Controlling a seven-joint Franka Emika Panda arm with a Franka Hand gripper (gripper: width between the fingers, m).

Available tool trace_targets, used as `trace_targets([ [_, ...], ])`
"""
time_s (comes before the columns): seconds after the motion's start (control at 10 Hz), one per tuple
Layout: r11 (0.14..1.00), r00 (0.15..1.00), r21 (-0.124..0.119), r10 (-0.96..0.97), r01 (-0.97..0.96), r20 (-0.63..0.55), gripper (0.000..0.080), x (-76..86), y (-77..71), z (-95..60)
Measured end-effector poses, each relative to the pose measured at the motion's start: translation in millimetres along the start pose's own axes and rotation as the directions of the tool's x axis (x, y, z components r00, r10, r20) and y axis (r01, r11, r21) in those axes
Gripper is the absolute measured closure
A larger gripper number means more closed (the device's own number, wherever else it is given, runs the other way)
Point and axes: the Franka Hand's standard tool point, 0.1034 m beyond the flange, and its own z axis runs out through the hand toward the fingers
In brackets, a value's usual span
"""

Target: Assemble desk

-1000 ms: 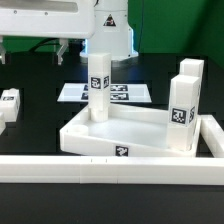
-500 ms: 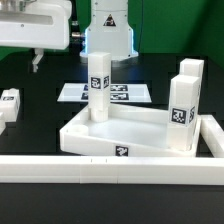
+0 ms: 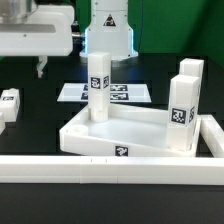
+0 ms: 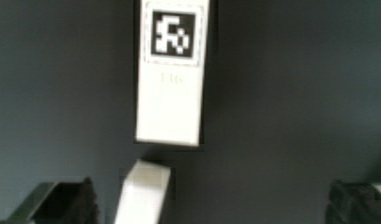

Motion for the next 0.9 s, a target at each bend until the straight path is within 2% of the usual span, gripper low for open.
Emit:
trace_targets([
  [0.2,1.0,0.994,0.014,0.016,-0.018,0.107,0.0151,3.9,6.1,6.4],
  [0.3,0.998,0.982,0.059,0.015,-0.026,0.188,0.0151,-0.4,-0.8,4.7],
  [0.4,0.998,0.969,0.057,0.016,-0.031,0.248,0.0151,1.8,-0.7,4.9],
  [0.6,0.997,0.936,0.072,0.004,-0.031,0.353,0.0151,-0.1,-1.7,9.9],
  [0.7,0.998,0.901,0.064,-0.007,-0.023,0.434,0.0151,-5.6,8.9,13.7],
  [0.8,0.999,0.863,0.046,-0.013,-0.012,0.505,0.0151,-6.6,18.4,17.2],
  [0.9,1.0,0.827,0.019,-0.008,-0.003,0.563,0.0151,-7.9,23.3,20.2],
])
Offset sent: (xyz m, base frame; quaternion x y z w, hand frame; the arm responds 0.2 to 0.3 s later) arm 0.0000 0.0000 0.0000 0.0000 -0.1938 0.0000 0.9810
